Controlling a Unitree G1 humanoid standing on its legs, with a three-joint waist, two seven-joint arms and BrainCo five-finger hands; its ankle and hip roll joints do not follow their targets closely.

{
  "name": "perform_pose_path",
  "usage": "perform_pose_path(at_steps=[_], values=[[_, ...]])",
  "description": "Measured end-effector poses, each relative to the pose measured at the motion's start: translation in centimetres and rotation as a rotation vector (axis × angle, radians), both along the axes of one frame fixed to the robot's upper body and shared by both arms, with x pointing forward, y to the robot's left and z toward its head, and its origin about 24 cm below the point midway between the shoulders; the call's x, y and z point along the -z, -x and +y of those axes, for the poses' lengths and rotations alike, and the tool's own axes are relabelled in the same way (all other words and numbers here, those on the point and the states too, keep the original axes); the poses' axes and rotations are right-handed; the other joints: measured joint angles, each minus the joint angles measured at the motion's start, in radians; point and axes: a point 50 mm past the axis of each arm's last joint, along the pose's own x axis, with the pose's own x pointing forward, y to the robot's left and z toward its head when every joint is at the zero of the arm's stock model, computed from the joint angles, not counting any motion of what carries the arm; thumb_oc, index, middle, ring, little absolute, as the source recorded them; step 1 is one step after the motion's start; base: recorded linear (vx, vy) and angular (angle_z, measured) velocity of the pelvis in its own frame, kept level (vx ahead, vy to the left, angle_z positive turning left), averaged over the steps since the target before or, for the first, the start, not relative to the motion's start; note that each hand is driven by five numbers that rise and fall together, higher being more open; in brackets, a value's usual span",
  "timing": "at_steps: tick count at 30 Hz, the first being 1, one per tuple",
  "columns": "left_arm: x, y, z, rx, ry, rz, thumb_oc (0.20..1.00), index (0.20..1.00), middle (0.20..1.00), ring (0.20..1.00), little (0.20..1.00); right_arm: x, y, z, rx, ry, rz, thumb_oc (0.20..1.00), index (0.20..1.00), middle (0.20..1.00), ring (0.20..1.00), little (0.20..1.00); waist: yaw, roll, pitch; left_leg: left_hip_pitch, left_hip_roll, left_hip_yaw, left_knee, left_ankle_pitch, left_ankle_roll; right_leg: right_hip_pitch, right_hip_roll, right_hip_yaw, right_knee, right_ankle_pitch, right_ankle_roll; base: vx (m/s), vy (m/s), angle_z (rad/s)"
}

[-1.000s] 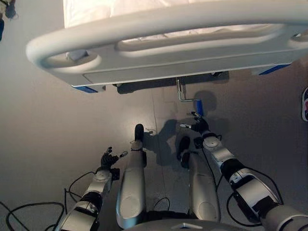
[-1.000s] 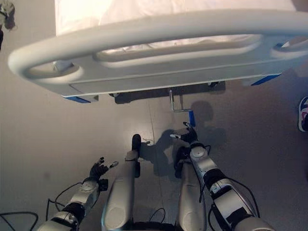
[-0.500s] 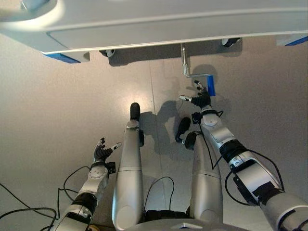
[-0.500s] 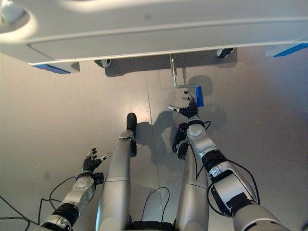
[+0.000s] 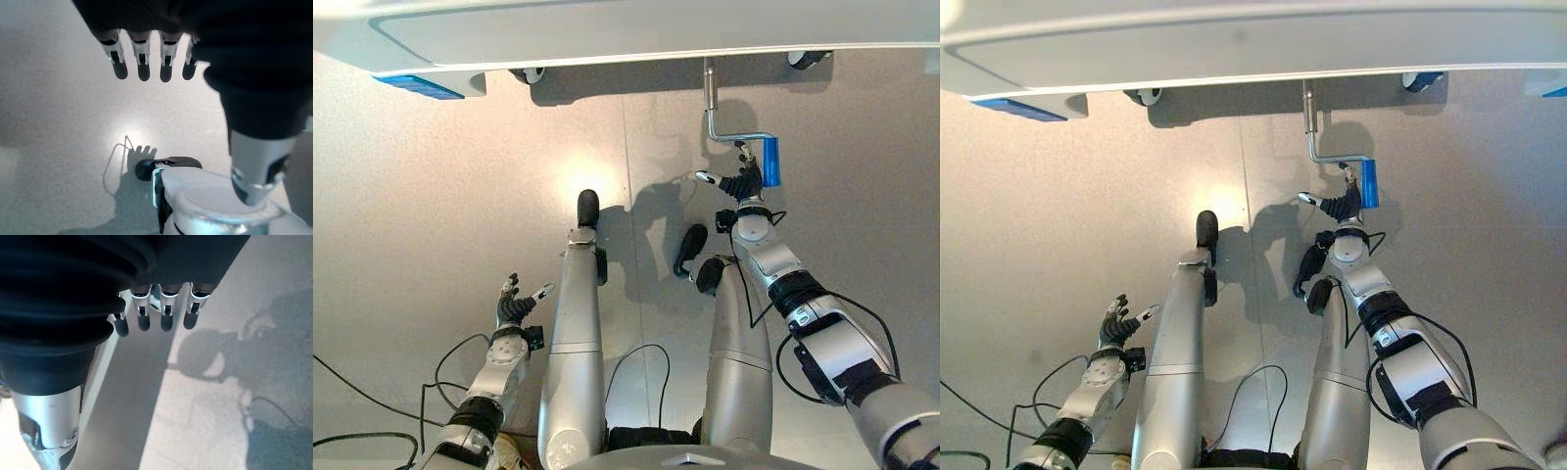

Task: Raise the hospital bed

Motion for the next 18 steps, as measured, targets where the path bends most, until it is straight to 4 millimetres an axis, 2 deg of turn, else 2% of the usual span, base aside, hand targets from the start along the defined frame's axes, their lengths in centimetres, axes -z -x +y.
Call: perform_pose_path(at_steps=[2,4,5,7,11,15,18], values=[[-0.2,-0.1,-0.1,0.001,0.001,-0.009,1.0,1.0,1.0,1.0,1.0,0.3,0.5,0.1,-0.016,-0.008,-0.006,1.0,1.0,1.0,1.0,1.0,-0.003,-0.001,0.0,0.0,-0.001,-0.001,0.001,-0.001,0.001,0.002,-0.001,0.0,0.0,0.0,0.0,0.0,0.0,0.0],[-0.2,-0.1,-0.1,0.001,0.0,-0.01,1.0,1.0,1.0,1.0,1.0,1.7,1.0,-0.3,-0.022,-0.002,0.038,1.0,1.0,1.0,1.0,1.0,-0.008,-0.003,0.0,0.001,-0.003,-0.003,0.001,-0.001,0.001,0.004,-0.001,0.0,0.0,-0.001,0.002,0.0,0.0,0.0],[-0.1,0.0,-0.1,0.0,-0.001,-0.005,1.0,1.0,1.0,1.0,1.0,3.2,1.3,-1.2,0.006,0.002,0.098,1.0,1.0,1.0,1.0,1.0,-0.013,-0.005,0.0,0.003,-0.004,-0.004,0.001,-0.001,0.001,0.006,-0.001,0.0,0.0,-0.001,0.003,0.0,0.0,0.0],[0.0,0.0,0.0,-0.003,-0.003,0.0,1.0,1.0,1.0,1.0,1.0,4.6,1.5,-2.8,0.065,0.003,0.167,1.0,1.0,1.0,1.0,1.0,-0.02,-0.005,0.0,0.004,-0.005,-0.004,0.001,0.0,0.002,0.007,-0.002,0.0,0.0,0.0,0.004,0.0,0.0,0.0],[0.1,0.2,0.1,-0.007,-0.005,0.007,1.0,1.0,1.0,1.0,1.0,6.2,2.1,-5.2,0.148,-0.012,0.24,1.0,1.0,1.0,1.0,1.0,-0.025,-0.005,0.0,0.005,-0.003,-0.006,0.0,0.0,0.001,0.006,0.001,-0.001,0.001,0.001,0.003,0.0,-0.001,-0.01],[0.1,0.2,0.1,-0.009,-0.005,0.008,1.0,1.0,1.0,1.0,1.0,5.8,2.0,-5.6,0.158,-0.052,0.23,1.0,1.0,1.0,1.0,1.0,-0.024,-0.005,0.0,0.005,-0.003,-0.006,0.0,0.0,0.001,0.004,0.001,-0.001,0.001,-0.001,0.001,0.0,0.008,0.0],[0.0,0.1,0.1,-0.007,-0.004,0.001,1.0,1.0,1.0,1.0,1.0,4.5,1.6,-5.1,0.133,-0.071,0.175,1.0,1.0,1.0,1.0,1.0,-0.023,-0.005,0.0,0.004,-0.003,-0.006,0.0,-0.002,-0.001,0.004,0.0,0.0,0.0,-0.002,0.001,0.0,0.0,0.0]])
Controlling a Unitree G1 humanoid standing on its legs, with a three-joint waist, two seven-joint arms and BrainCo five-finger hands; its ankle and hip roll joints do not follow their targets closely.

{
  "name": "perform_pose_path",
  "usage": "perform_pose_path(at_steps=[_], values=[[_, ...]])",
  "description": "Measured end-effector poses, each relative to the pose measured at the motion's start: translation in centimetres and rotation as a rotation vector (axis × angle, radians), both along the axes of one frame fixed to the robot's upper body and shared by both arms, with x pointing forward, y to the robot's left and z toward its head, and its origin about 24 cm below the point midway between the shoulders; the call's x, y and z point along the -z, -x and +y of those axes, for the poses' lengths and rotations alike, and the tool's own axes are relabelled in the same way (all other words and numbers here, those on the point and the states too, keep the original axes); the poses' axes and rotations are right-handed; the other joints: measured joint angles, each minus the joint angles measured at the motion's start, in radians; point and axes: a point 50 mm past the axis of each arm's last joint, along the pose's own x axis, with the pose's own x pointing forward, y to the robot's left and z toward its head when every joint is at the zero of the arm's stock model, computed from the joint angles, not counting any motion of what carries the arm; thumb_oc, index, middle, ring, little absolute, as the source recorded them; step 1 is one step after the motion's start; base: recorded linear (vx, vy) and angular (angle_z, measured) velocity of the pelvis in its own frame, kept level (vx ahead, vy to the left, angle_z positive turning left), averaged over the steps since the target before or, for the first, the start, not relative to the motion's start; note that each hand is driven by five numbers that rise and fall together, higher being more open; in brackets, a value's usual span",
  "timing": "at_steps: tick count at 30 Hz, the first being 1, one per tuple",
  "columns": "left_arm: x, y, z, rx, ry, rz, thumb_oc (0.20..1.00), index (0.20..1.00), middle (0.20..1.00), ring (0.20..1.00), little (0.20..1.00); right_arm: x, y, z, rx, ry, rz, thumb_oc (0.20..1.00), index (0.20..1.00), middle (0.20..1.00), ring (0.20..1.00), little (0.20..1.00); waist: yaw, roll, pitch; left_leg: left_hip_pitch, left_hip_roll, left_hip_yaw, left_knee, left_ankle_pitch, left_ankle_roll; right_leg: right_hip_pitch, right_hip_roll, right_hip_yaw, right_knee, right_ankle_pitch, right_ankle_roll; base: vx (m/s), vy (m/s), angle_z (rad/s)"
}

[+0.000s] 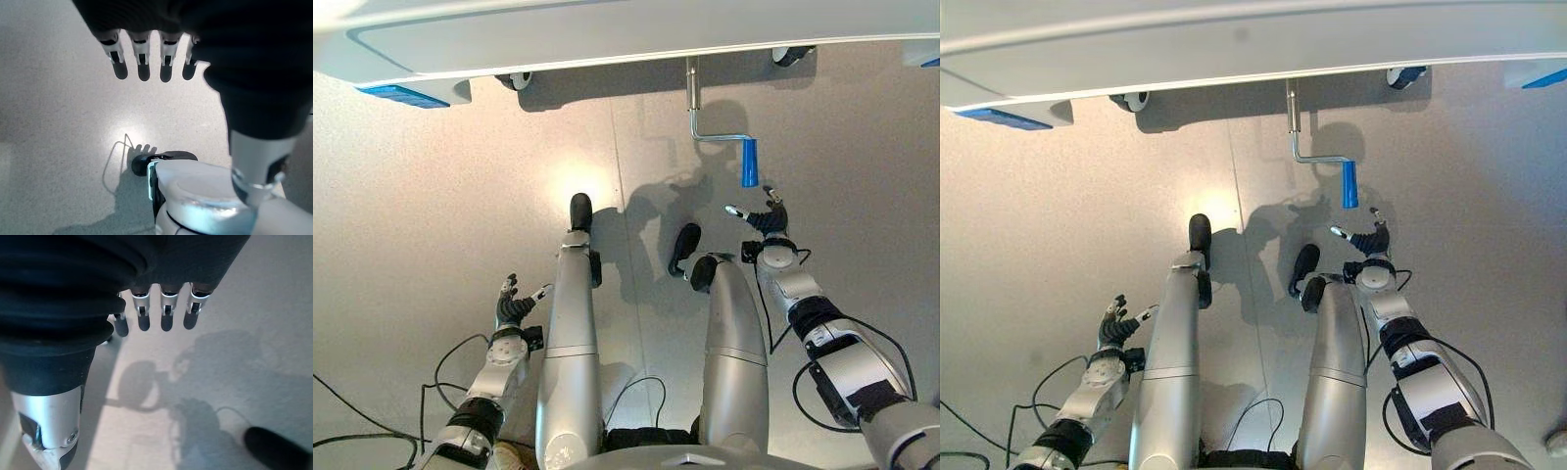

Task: Raise the hospital bed

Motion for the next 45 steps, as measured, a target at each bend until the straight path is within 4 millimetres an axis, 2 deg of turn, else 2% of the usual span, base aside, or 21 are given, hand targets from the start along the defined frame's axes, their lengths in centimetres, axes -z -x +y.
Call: perform_pose_path(at_steps=[3,10,12,14,18,24,31,45], values=[[-0.3,-0.1,-0.1,0.002,0.001,-0.015,1.0,1.0,1.0,1.0,1.0,-1.5,0.0,0.5,-0.031,-0.018,-0.078,1.0,1.0,1.0,1.0,1.0,0.0,0.0,0.0,-0.001,0.0,0.0,0.0,-0.002,-0.002,0.0,0.0,0.0,-0.001,-0.001,0.0,0.0,0.0,0.0],[-0.6,-0.3,0.0,0.006,-0.005,-0.028,1.0,1.0,1.0,1.0,1.0,-2.1,0.1,-0.1,-0.012,-0.006,-0.102,1.0,1.0,1.0,1.0,1.0,-0.001,-0.001,0.0,0.0,0.0,-0.001,0.002,-0.002,-0.002,0.001,0.001,0.0,0.0,-0.002,0.0,0.0,0.0,0.0],[-0.8,-0.3,0.1,0.006,-0.008,-0.032,1.0,1.0,1.0,1.0,1.0,-2.8,0.1,0.2,-0.03,-0.009,-0.129,1.0,1.0,1.0,1.0,1.0,0.0,-0.001,0.0,-0.001,0.0,-0.001,0.003,-0.002,-0.002,0.0,0.001,0.0,0.0,-0.002,0.0,0.0,0.0,0.0],[-0.8,-0.2,0.1,0.004,-0.008,-0.033,1.0,1.0,1.0,1.0,1.0,-3.7,1.1,1.4,-0.097,-0.016,-0.204,1.0,1.0,1.0,1.0,1.0,-0.002,-0.001,0.0,-0.001,0.0,-0.001,0.002,-0.002,-0.003,0.0,0.001,0.0,-0.001,-0.002,0.0,0.0,0.0,0.0],[-0.9,-0.2,0.1,-0.002,-0.007,-0.041,1.0,1.0,1.0,1.0,1.0,-5.2,2.7,2.5,-0.158,-0.026,-0.307,1.0,1.0,1.0,1.0,1.0,-0.004,-0.006,0.0,0.0,0.0,-0.002,0.004,-0.003,-0.003,0.001,0.002,0.0,-0.001,-0.002,0.0,0.0,0.0,0.0],[-0.9,0.0,0.2,-0.013,-0.007,-0.037,1.0,1.0,1.0,1.0,1.0,-5.3,3.1,2.2,-0.15,-0.008,-0.319,1.0,1.0,1.0,1.0,1.0,-0.028,-0.016,-0.001,0.0,0.001,-0.002,0.007,-0.003,-0.003,0.003,0.002,0.001,-0.001,0.0,0.002,0.0,0.0,0.0],[-1.0,0.1,0.4,-0.024,-0.008,-0.038,1.0,1.0,1.0,1.0,1.0,-5.4,4.0,2.4,-0.165,0.006,-0.344,1.0,1.0,1.0,1.0,1.0,-0.028,-0.016,-0.001,0.001,0.004,-0.001,0.007,-0.004,-0.004,0.003,0.006,0.001,-0.001,-0.001,0.001,0.0,0.0,0.0],[-1.0,0.0,0.3,-0.028,-0.009,-0.041,1.0,1.0,1.0,1.0,1.0,-5.5,2.7,2.1,-0.13,0.038,-0.32,1.0,1.0,1.0,1.0,1.0,-0.024,-0.016,-0.001,0.002,0.004,-0.001,0.011,-0.004,-0.004,0.004,0.006,0.001,0.001,0.0,0.001,0.0,0.0,0.0]])
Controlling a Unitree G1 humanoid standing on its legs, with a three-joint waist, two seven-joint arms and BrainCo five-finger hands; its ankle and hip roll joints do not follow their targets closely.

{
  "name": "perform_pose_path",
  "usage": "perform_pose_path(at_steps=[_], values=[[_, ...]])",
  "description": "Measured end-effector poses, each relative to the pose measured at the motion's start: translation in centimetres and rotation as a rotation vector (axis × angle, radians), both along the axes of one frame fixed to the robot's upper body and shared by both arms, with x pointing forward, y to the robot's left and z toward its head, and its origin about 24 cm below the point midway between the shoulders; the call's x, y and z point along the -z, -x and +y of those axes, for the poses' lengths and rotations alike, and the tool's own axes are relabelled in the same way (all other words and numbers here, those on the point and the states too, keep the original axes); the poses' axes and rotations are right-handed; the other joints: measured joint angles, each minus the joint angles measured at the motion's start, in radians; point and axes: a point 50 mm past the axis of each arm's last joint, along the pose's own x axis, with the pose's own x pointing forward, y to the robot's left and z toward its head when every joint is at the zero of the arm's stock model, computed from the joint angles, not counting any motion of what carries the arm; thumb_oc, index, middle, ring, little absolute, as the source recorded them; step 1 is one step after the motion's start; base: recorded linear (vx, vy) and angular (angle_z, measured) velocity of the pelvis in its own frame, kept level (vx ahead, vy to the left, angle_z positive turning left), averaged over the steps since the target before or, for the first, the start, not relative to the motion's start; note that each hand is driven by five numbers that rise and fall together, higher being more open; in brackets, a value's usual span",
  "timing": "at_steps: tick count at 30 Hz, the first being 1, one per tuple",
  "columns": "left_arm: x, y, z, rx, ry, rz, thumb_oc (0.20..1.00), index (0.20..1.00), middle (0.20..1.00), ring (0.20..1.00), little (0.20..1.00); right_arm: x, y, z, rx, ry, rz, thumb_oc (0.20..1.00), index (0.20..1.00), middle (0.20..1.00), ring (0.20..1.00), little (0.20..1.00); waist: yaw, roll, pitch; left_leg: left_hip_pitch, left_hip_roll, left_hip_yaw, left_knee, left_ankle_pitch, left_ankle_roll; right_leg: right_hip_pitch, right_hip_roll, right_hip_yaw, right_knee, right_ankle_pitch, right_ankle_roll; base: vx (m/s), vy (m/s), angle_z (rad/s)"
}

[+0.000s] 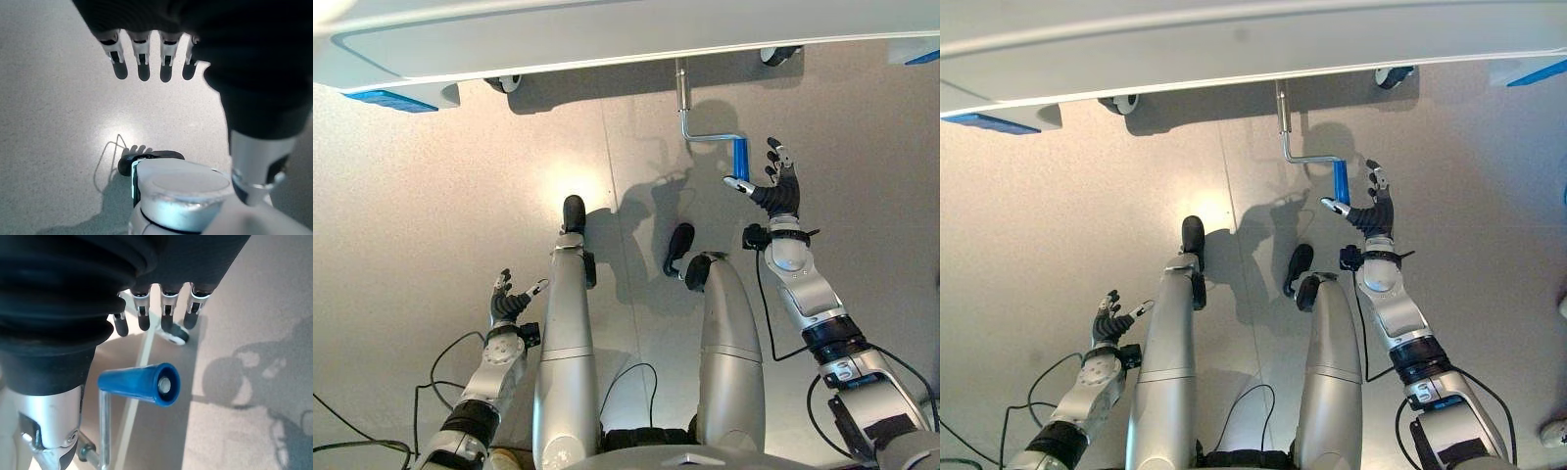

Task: Raise the hospital bed

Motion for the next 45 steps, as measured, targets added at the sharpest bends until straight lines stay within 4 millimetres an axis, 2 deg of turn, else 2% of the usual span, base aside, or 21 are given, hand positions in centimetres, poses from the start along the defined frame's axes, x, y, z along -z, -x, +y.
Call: perform_pose_path(at_steps=[9,12,18,22,28,38,45], values=[[0.0,0.0,0.0,0.001,0.0,0.001,1.0,1.0,1.0,1.0,1.0,-1.0,-1.3,0.8,-0.01,0.008,-0.005,1.0,1.0,1.0,1.0,1.0,0.006,0.0,0.0,0.0,0.0,0.0,-0.001,0.0,0.0,-0.001,0.0,0.0,0.0,0.0,0.0,0.0,0.0,0.0],[0.0,0.0,-0.1,0.002,0.0,0.001,1.0,1.0,1.0,1.0,1.0,-1.2,-1.5,0.8,-0.007,0.01,-0.007,1.0,1.0,1.0,1.0,1.0,0.02,0.001,0.0,0.0,0.0,0.0,-0.001,-0.001,-0.001,-0.002,0.0,0.0,0.0,-0.001,-0.001,0.0,0.0,0.0],[0.0,0.0,-0.1,0.003,0.0,0.0,1.0,1.0,1.0,1.0,1.0,-0.9,-2.0,1.0,-0.008,0.027,0.019,1.0,1.0,1.0,1.0,1.0,0.029,0.001,0.0,-0.004,-0.004,-0.001,-0.002,-0.001,-0.001,-0.004,-0.003,0.0,0.001,-0.002,0.0,0.0,0.0,0.0],[0.0,0.0,-0.1,0.005,0.0,0.003,1.0,1.0,1.0,1.0,1.0,0.3,-3.2,0.4,0.031,0.059,0.117,1.0,1.0,1.0,1.0,1.0,0.03,0.001,0.0,-0.007,-0.004,-0.001,-0.001,-0.001,-0.001,-0.008,-0.003,0.0,0.003,-0.002,0.0,0.0,0.0,0.0],[0.2,0.0,-0.4,0.018,-0.002,0.009,1.0,1.0,1.0,1.0,1.0,-0.1,-3.9,0.8,0.0,0.08,0.132,1.0,1.0,1.0,1.0,1.0,0.027,0.001,0.0,-0.013,-0.003,-0.001,0.002,-0.001,-0.001,-0.014,-0.003,0.0,0.006,-0.002,-0.001,0.0,0.0,0.0],[0.3,0.1,-0.6,0.018,0.018,0.016,1.0,1.0,1.0,1.0,1.0,0.2,-5.6,0.1,0.018,0.117,0.247,1.0,1.0,1.0,1.0,1.0,0.028,0.001,0.0,-0.014,-0.004,-0.002,0.0,-0.001,-0.002,-0.017,-0.004,0.0,0.007,-0.002,-0.001,0.0,0.0,0.0],[0.7,0.1,-0.7,0.017,0.031,0.033,1.0,1.0,1.0,1.0,1.0,0.1,-5.9,-0.1,0.03,0.097,0.265,1.0,1.0,1.0,1.0,1.0,0.027,0.001,0.0,-0.014,-0.004,-0.002,-0.003,0.0,0.0,-0.017,-0.004,0.0,0.005,-0.002,-0.001,0.0,0.0,0.0]])
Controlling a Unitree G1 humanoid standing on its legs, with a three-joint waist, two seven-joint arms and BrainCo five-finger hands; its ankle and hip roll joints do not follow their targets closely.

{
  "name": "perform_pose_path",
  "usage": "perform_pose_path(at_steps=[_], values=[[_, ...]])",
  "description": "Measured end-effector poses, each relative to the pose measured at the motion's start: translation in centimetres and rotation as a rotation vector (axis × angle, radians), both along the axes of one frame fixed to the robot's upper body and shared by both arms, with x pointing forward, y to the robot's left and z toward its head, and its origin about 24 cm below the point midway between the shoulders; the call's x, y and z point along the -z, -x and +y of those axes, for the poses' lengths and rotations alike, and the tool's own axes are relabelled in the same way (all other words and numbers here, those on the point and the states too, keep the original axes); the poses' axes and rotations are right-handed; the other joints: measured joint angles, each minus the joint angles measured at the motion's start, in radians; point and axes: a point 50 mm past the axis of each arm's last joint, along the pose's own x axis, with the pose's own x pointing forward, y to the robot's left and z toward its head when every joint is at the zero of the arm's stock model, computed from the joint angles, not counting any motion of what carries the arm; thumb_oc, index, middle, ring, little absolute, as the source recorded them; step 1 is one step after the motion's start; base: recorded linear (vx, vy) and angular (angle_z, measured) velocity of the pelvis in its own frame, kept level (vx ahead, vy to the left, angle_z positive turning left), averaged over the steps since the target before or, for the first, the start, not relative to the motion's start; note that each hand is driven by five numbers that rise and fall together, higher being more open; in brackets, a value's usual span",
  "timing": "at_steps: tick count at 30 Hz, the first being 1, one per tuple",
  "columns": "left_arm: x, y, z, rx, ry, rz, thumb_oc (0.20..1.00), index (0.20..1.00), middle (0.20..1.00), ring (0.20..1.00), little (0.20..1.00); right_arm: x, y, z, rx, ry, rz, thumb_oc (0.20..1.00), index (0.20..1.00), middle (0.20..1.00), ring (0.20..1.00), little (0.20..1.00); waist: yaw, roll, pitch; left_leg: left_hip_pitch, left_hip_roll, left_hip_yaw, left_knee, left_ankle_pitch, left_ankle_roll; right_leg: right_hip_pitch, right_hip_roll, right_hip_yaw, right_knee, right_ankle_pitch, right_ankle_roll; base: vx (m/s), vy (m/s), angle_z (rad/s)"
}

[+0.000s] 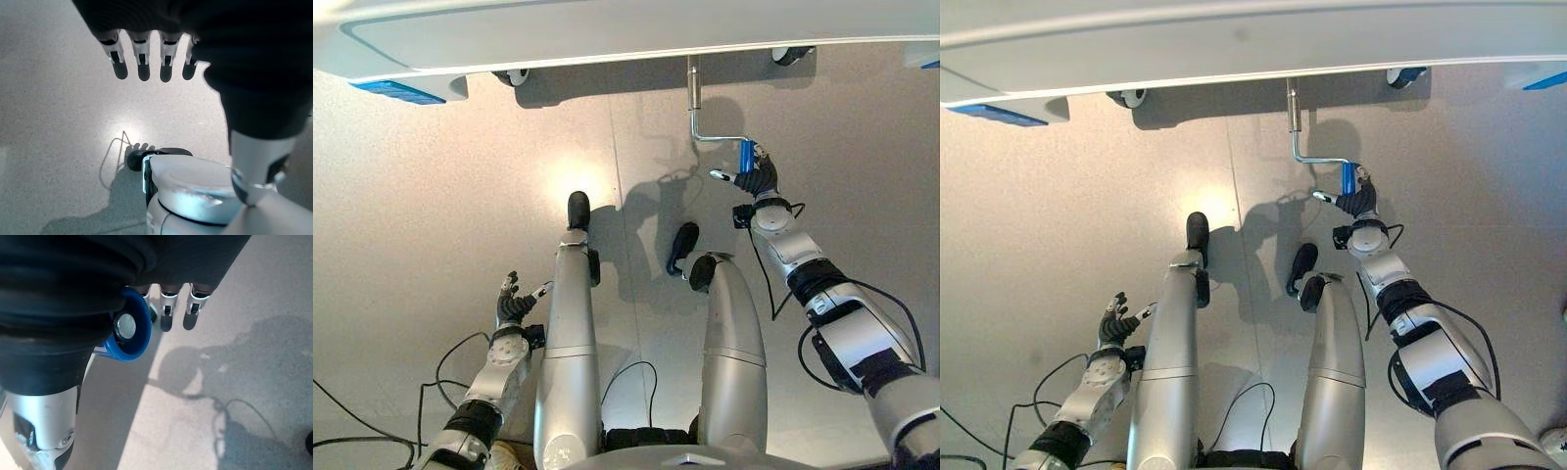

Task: Raise the hospital bed

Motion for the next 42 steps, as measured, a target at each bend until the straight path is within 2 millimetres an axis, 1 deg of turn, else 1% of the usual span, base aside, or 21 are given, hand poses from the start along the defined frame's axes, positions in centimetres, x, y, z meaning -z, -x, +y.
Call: perform_pose_path(at_steps=[6,12,18,25,30,31,32,33,38,42], values=[[0.8,0.5,0.2,-0.007,-0.003,0.043,1.0,1.0,1.0,1.0,1.0,0.0,-0.6,-0.5,0.043,0.004,0.037,1.0,1.0,1.0,1.0,1.0,0.007,0.0,0.0,-0.001,-0.001,0.0,-0.006,0.0,0.0,-0.002,0.0,0.0,-0.004,0.0,0.001,0.0,0.0,0.0],[0.8,0.4,0.1,-0.003,-0.004,0.042,1.0,1.0,1.0,1.0,1.0,-0.1,-0.7,-0.7,0.05,0.008,0.046,1.0,1.0,1.0,1.0,1.0,0.014,0.0,0.0,-0.004,-0.002,0.001,-0.007,0.001,0.001,-0.004,-0.001,0.0,-0.009,0.001,0.002,0.0,0.0,0.0],[0.9,0.2,-0.6,0.033,-0.01,0.051,1.0,1.0,1.0,1.0,1.0,-0.5,-1.1,-1.2,0.074,0.021,0.062,1.0,1.0,1.0,1.0,1.0,0.024,0.0,0.0,-0.02,-0.004,0.0,-0.006,0.002,0.002,-0.018,-0.003,0.0,-0.009,0.003,0.004,0.0,0.0,0.0],[1.1,0.3,-0.7,0.042,-0.013,0.06,1.0,1.0,1.0,1.0,1.0,-1.1,-1.5,-1.4,0.082,0.052,0.084,1.0,1.0,1.0,1.0,1.0,0.027,0.0,0.0,-0.021,-0.007,0.0,-0.006,0.002,0.003,-0.018,-0.005,0.0,-0.009,0.004,0.005,0.0,0.0,0.0],[1.3,0.4,-0.8,0.057,-0.013,0.068,1.0,1.0,1.0,1.0,1.0,-1.1,-1.5,-1.7,0.095,0.054,0.092,1.0,1.0,1.0,1.0,1.0,0.031,0.002,0.0,-0.021,-0.01,0.0,-0.007,0.002,0.003,-0.018,-0.008,0.0,-0.008,0.004,0.006,0.0,0.0,0.0],[1.3,0.4,-0.9,0.061,-0.013,0.068,1.0,1.0,1.0,1.0,1.0,-1.1,-1.5,-1.7,0.097,0.055,0.093,0.812,0.812,0.812,0.812,0.812,0.031,0.002,0.0,-0.021,-0.011,0.0,-0.007,0.002,0.003,-0.018,-0.009,0.0,-0.008,0.004,0.006,0.0,0.0,0.0],[1.3,0.4,-1.0,0.068,-0.012,0.071,1.0,1.0,1.0,1.0,1.0,-1.1,-1.6,-1.8,0.099,0.056,0.094,0.238,0.238,0.238,0.238,0.238,0.033,0.002,0.0,-0.021,-0.012,0.0,-0.007,0.002,0.003,-0.018,-0.01,0.0,-0.008,0.004,0.006,0.0,0.0,0.0],[1.3,0.4,-1.0,0.071,-0.011,0.071,1.0,1.0,1.0,1.0,1.0,-1.1,-1.6,-1.8,0.1,0.056,0.096,0.2,0.2,0.2,0.2,0.2,0.035,0.003,-0.001,-0.021,-0.012,0.0,-0.007,0.002,0.003,-0.018,-0.01,0.0,-0.008,0.004,0.006,0.0,0.0,0.0],[1.3,0.4,-1.0,0.075,-0.01,0.072,1.0,1.0,1.0,1.0,1.0,-1.0,-1.6,-2.0,0.108,0.058,0.102,0.2,0.2,0.2,0.2,0.2,0.058,0.003,-0.001,-0.023,-0.017,-0.001,-0.009,0.002,0.003,-0.021,-0.014,0.0,-0.006,0.003,0.006,0.0,0.001,0.01],[1.3,0.3,-1.0,0.077,-0.01,0.07,1.0,1.0,1.0,1.0,1.0,-1.1,-1.6,-2.1,0.113,0.059,0.106,0.2,0.2,0.2,0.2,0.2,0.058,0.003,-0.001,-0.028,-0.021,-0.001,-0.008,0.002,0.004,-0.024,-0.018,0.0,-0.006,0.003,0.008,0.0,0.002,0.01]])
